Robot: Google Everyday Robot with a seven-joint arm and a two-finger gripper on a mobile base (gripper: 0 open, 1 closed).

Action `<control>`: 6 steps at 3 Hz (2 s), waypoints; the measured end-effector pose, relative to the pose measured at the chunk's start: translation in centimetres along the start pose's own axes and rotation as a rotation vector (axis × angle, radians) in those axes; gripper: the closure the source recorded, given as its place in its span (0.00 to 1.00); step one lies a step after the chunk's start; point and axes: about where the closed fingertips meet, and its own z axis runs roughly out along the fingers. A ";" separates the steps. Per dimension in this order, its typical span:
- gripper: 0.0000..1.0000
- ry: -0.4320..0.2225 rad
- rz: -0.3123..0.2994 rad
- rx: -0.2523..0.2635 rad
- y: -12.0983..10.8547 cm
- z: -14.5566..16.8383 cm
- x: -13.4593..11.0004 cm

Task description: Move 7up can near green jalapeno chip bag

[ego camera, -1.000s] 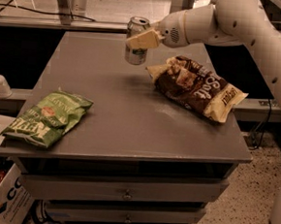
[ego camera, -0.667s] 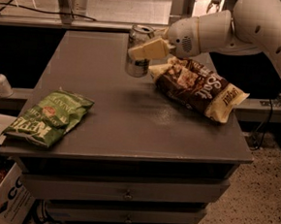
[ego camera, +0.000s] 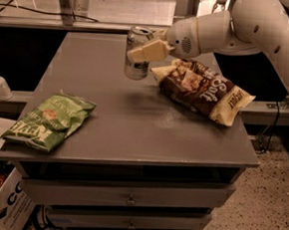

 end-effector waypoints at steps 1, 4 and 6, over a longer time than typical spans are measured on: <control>1.00 0.053 -0.047 -0.053 1.6 1.4 1.2; 1.00 0.143 -0.206 -0.241 8.5 5.2 5.5; 1.00 0.087 -0.242 -0.304 10.0 7.2 6.7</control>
Offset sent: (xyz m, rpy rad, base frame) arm -0.0696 0.0348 -0.0514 -0.1989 -0.0805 0.2658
